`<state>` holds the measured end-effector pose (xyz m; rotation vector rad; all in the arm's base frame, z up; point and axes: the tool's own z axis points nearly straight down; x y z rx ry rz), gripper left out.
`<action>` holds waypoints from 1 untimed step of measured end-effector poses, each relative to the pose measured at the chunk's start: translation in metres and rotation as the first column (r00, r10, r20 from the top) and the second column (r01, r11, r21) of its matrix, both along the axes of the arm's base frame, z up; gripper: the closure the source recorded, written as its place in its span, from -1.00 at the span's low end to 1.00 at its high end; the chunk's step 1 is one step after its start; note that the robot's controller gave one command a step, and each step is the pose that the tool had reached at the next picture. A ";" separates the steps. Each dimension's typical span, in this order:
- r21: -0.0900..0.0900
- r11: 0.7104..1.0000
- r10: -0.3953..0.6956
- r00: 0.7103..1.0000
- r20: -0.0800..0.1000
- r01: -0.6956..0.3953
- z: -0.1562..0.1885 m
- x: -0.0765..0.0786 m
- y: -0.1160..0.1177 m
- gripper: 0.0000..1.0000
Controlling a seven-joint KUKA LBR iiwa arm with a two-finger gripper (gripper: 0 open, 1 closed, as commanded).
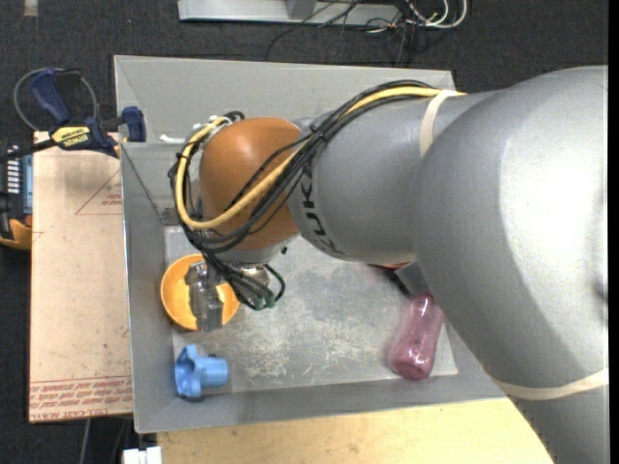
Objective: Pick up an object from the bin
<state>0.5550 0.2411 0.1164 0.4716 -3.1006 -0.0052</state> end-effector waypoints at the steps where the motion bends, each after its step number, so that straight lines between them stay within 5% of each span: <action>1: 0.015 0.986 -0.166 0.986 0.021 0.166 0.080 -0.002 -0.013 1.00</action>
Offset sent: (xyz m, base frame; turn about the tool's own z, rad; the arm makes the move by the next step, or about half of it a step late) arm -0.0167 -0.0030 -0.0209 0.0122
